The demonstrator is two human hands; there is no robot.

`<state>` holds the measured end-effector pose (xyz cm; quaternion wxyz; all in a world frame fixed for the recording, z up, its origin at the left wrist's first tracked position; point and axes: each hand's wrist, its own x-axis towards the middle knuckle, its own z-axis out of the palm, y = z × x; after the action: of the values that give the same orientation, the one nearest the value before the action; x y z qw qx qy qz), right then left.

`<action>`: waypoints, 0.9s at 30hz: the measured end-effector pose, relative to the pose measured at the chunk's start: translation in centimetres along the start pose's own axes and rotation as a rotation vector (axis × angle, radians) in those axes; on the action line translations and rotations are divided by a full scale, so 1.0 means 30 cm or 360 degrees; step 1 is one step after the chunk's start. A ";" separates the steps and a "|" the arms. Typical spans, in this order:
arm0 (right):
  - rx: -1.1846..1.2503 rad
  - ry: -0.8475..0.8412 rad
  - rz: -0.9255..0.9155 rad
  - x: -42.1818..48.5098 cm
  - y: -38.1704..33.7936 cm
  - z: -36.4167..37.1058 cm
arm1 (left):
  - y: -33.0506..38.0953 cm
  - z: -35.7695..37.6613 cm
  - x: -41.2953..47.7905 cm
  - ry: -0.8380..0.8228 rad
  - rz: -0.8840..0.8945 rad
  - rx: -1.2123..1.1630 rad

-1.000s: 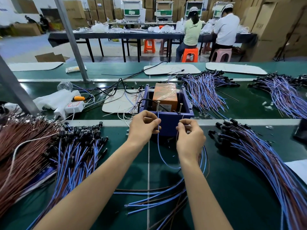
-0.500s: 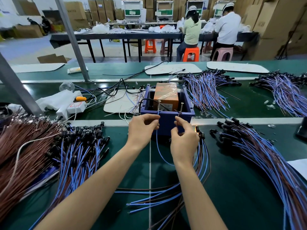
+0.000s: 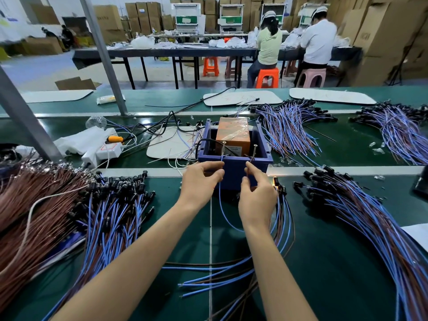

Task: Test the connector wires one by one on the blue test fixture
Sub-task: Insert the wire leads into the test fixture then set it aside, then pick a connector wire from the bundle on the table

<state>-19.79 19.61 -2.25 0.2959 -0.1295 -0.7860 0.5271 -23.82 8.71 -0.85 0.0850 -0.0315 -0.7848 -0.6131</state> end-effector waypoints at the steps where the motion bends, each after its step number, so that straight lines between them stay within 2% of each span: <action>1: 0.0001 -0.0001 -0.0005 0.000 0.000 0.000 | 0.001 -0.001 0.000 -0.0004 -0.0006 -0.0001; 10: -0.0019 -0.0096 0.0011 -0.003 0.003 -0.004 | 0.007 -0.016 -0.015 -0.0090 -0.0047 0.0036; 13: 0.0036 -0.0153 0.0034 -0.010 -0.001 -0.024 | 0.030 -0.041 -0.046 -0.0246 -0.0070 0.0064; 15: 0.0181 -0.0214 0.0030 -0.028 0.003 -0.061 | 0.059 -0.097 -0.096 -0.0673 0.0048 0.0307; 18: 0.0530 -0.0406 0.0065 -0.063 0.016 -0.143 | 0.100 -0.223 -0.187 -0.1542 0.0219 0.0723; 20: 0.0561 -0.0579 0.0074 -0.074 0.028 -0.185 | 0.109 -0.301 -0.226 -0.1811 0.0153 0.0992; 22: 0.0388 -0.0786 0.0055 -0.080 0.038 -0.201 | 0.084 -0.367 -0.225 -0.1729 0.0122 0.1351; 25: -0.0064 -0.1172 0.0007 -0.103 0.047 -0.187 | 0.014 -0.445 -0.184 -0.1166 0.0124 0.1994; 27: -0.0372 -0.1374 -0.0041 -0.123 0.055 -0.170 | -0.029 -0.466 -0.168 -0.0842 0.0091 0.2207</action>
<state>-13.98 22.22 -3.59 -0.0693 0.0797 -0.8933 0.4368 -17.68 -4.75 0.72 -0.0906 -0.1374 -0.9849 0.0537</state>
